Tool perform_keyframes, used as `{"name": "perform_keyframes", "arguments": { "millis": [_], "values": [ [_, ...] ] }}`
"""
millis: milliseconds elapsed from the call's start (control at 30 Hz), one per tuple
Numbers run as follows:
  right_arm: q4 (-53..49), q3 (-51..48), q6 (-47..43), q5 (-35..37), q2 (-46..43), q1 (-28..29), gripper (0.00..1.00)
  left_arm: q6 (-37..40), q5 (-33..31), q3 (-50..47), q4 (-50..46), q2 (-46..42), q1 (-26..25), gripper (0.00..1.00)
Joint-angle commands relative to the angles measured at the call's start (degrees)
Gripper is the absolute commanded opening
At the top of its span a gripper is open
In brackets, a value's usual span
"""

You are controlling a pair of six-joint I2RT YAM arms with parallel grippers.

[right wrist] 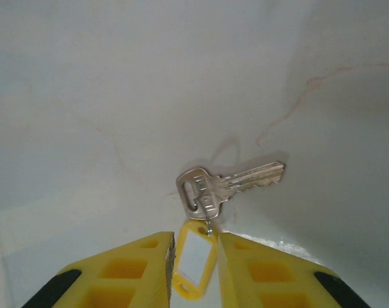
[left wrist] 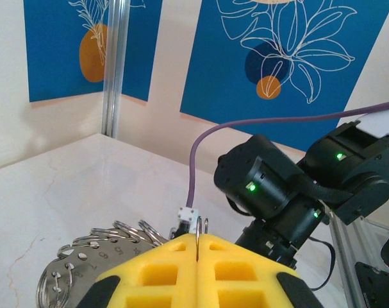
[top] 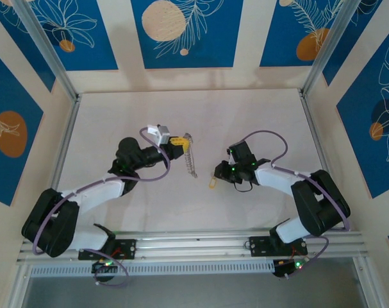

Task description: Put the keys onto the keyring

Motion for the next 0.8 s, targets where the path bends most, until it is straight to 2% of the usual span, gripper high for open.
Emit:
{"name": "perform_keyframes", "arguments": {
  "millis": [0, 767],
  "values": [
    [-1.4, 2.0, 0.9, 2.3, 1.7, 1.1, 0.26, 1.8, -0.6, -0.6, 3.1, -2.4, -0.4, 0.0],
    [-0.1, 4.9, 0.9, 2.2, 6.9, 2.2, 0.24, 2.2, -0.8, -1.4, 4.2, -2.4, -0.3, 0.0]
  ]
}}
